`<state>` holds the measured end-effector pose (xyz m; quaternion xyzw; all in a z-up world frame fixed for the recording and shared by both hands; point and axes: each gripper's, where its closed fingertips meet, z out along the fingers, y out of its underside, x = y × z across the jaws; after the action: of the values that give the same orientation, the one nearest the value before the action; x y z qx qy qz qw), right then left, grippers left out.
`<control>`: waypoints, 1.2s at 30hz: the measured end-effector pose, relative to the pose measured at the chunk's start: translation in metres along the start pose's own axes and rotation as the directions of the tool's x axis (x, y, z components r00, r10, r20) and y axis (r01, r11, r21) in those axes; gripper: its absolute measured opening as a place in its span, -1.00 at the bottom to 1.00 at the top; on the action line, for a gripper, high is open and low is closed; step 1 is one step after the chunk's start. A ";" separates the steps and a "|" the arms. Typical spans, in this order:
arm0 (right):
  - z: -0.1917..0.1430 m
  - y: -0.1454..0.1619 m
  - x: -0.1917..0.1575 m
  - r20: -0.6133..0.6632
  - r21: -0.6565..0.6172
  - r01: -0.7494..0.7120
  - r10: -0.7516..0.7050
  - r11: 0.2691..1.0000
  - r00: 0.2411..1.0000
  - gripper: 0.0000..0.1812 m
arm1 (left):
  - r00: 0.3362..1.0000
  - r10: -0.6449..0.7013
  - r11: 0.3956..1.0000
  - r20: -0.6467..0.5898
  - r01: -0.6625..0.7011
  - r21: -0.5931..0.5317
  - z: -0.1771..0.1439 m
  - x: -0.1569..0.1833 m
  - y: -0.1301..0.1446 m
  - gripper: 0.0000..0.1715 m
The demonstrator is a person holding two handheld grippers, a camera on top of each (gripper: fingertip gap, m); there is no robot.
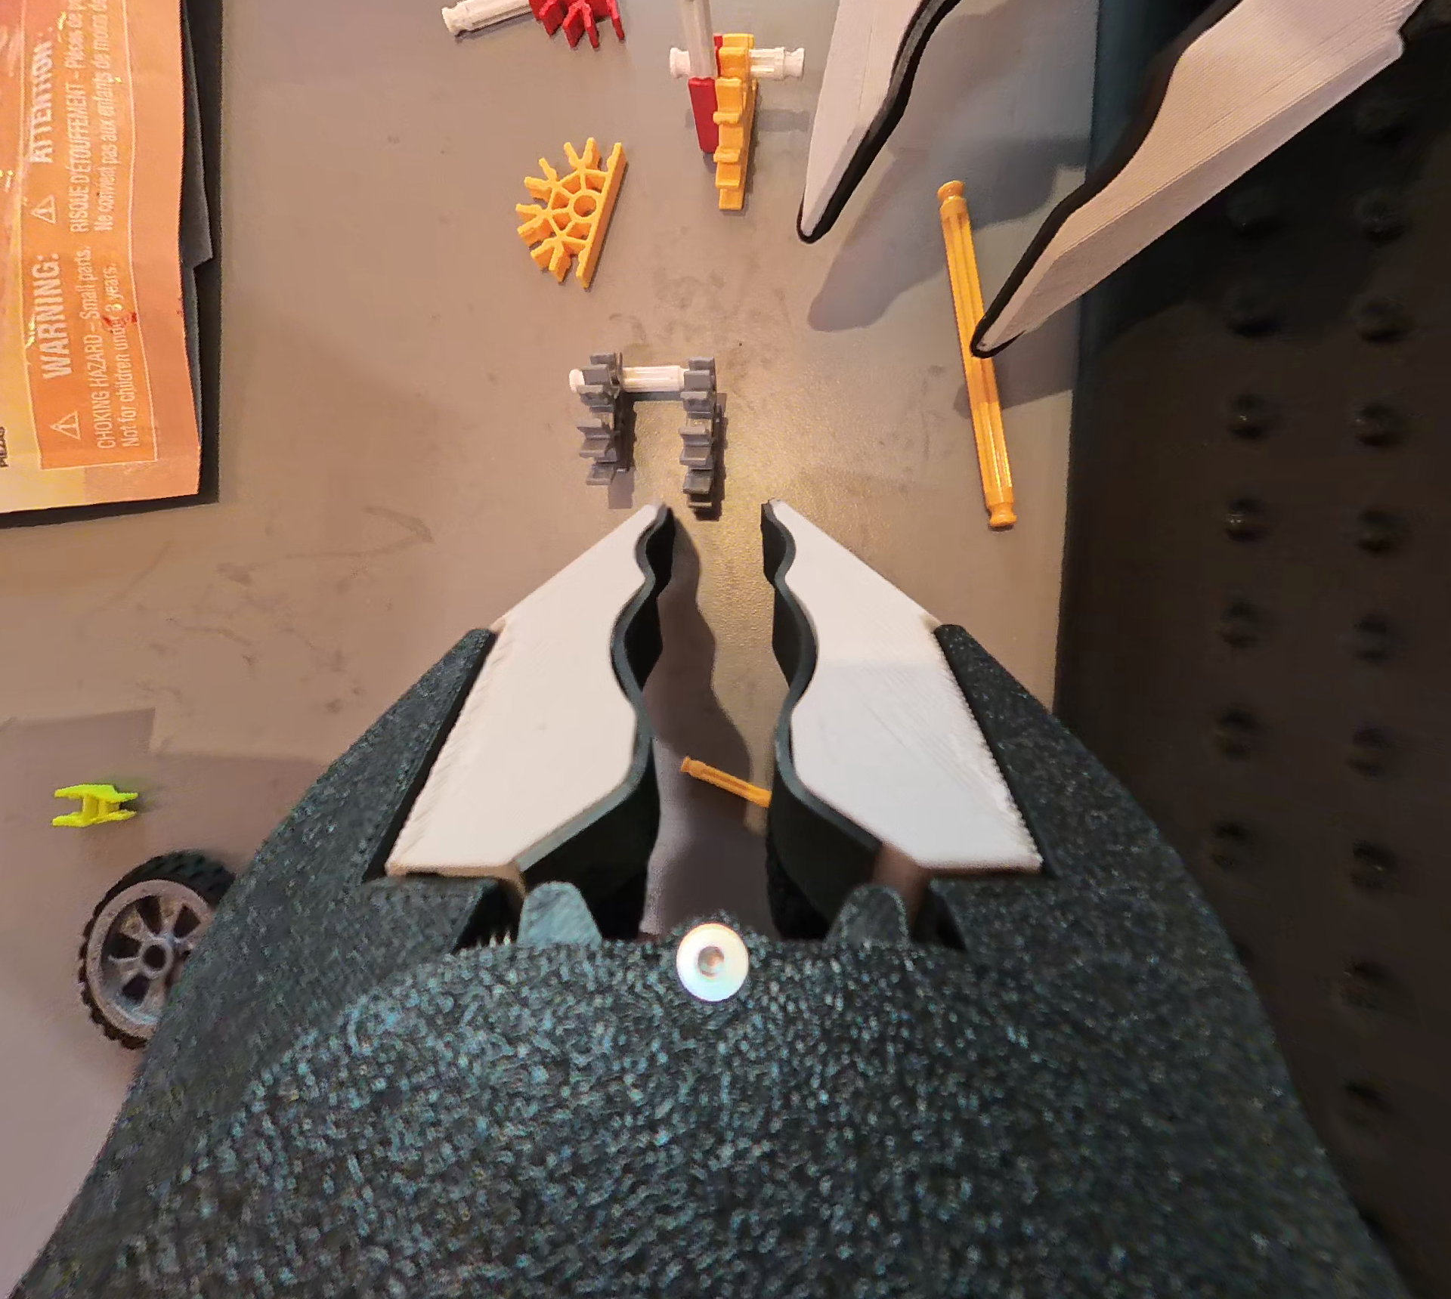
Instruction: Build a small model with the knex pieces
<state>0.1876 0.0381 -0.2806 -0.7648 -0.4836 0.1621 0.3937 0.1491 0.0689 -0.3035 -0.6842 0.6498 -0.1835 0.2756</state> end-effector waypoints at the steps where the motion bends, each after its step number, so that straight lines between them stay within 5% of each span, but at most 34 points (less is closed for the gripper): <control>1: 0.000 0.000 0.000 -0.001 0.001 0.000 0.000 1.000 1.000 -0.58 | 1.000 0.000 1.000 0.003 0.000 -0.001 0.000 -0.001 0.000 -0.73; 15: 0.000 0.000 0.000 -0.006 -0.002 0.008 -0.008 1.000 1.000 -0.58 | 0.995 0.078 0.997 -0.054 -0.077 0.019 0.004 0.016 -0.006 -0.88; 23: -0.001 -0.001 0.000 -0.005 0.009 0.007 -0.007 1.000 1.000 -0.58 | 0.994 0.087 0.996 -0.061 -0.087 0.011 0.002 0.018 -0.007 -0.63; 36: -0.002 -0.002 0.000 -0.007 0.020 0.010 -0.010 1.000 1.000 -0.58 | 0.995 0.079 0.997 -0.061 -0.080 -0.014 0.004 0.015 -0.008 -0.56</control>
<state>0.1877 0.0376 -0.2783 -0.7590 -0.4845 0.1624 0.4035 0.1590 0.0548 -0.3029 -0.6542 0.6859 -0.1877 0.2576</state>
